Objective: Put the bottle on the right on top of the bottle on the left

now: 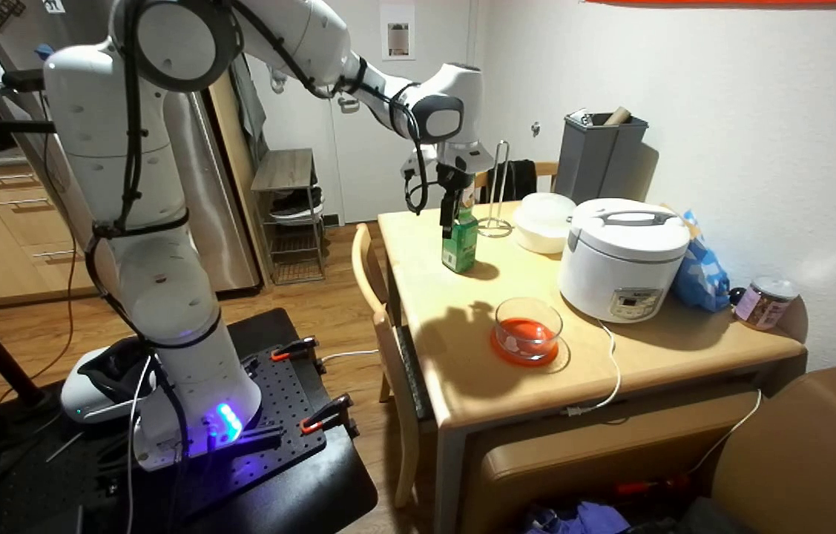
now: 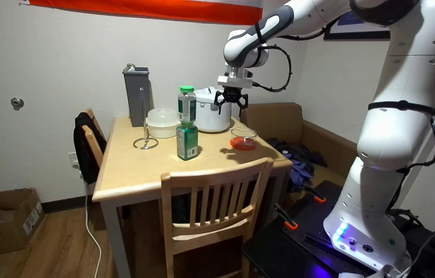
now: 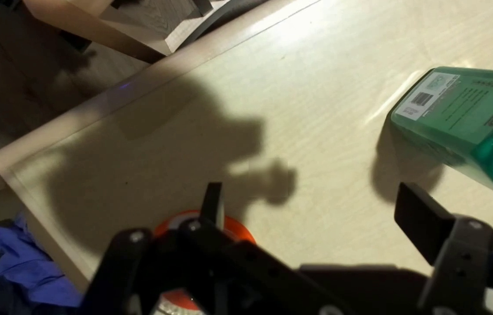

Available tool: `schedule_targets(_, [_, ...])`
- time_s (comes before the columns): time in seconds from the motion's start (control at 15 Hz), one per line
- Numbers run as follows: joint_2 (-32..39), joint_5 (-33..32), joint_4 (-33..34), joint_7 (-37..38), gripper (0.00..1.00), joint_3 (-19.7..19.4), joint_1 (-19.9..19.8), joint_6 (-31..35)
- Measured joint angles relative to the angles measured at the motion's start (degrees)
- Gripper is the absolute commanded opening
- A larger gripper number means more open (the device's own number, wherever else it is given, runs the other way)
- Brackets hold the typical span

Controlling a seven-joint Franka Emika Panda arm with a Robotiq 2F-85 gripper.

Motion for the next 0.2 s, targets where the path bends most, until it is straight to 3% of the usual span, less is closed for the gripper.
schedule_targets(0.2, [0.0, 0.0, -1.4, -0.1, 1.00, 0.0, 0.0, 2.0])
